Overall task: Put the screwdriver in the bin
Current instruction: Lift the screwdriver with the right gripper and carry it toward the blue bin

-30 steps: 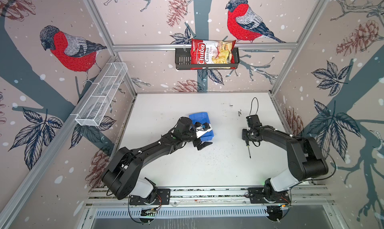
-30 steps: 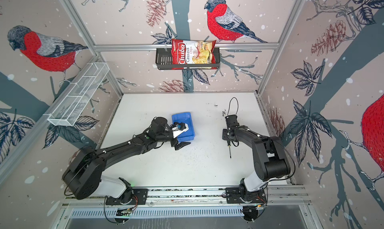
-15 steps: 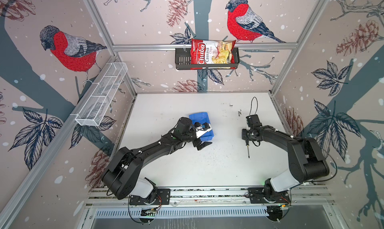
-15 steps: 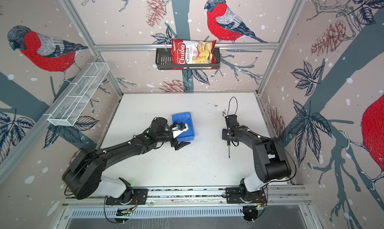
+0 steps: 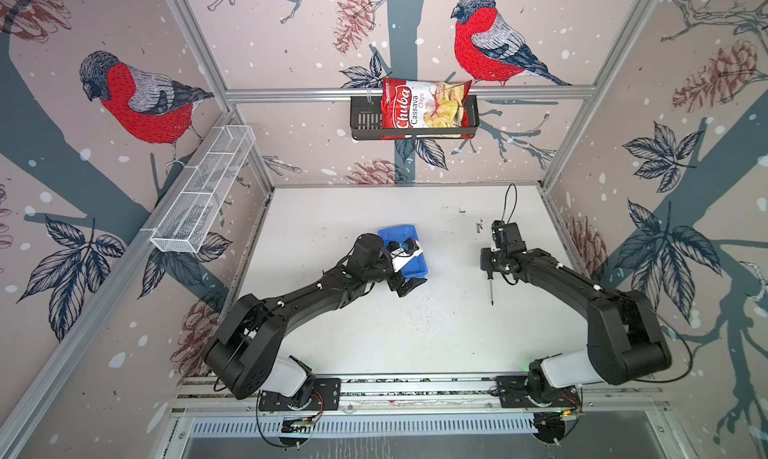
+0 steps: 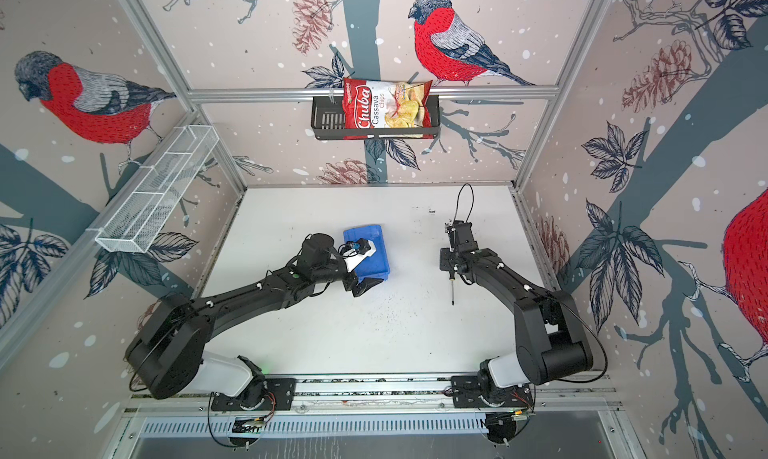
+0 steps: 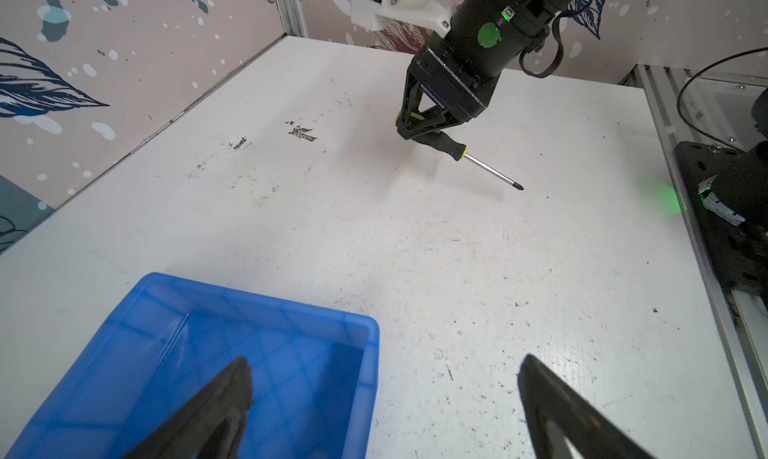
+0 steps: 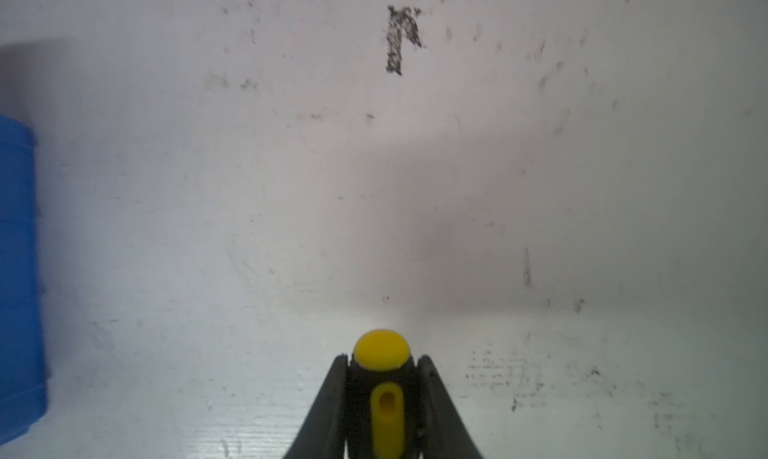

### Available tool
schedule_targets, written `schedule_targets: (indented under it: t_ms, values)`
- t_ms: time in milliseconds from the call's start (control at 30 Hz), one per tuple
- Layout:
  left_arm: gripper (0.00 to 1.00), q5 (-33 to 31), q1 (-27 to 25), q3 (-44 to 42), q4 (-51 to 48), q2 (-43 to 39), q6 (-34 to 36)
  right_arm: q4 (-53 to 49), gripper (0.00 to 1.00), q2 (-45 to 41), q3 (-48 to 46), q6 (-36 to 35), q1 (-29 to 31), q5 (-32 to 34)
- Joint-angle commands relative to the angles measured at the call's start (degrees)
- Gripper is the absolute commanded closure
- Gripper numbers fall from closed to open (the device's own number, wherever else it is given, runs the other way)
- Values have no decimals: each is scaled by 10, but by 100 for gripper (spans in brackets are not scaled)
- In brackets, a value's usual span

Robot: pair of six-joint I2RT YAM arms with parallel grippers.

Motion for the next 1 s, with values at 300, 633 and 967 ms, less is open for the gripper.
schedule_targets:
  t_ms: [300, 633, 967]
  values:
    - [2, -75, 11, -40, -6, -98, 5, 26, 81, 27, 106, 11, 84, -6]
    - [2, -130, 21, -78, -64, -200, 27, 32, 81, 85, 184, 9, 140, -16]
    - [2, -168, 29, -111, -72, -274, 21, 32, 82, 145, 259, 3, 187, -23]
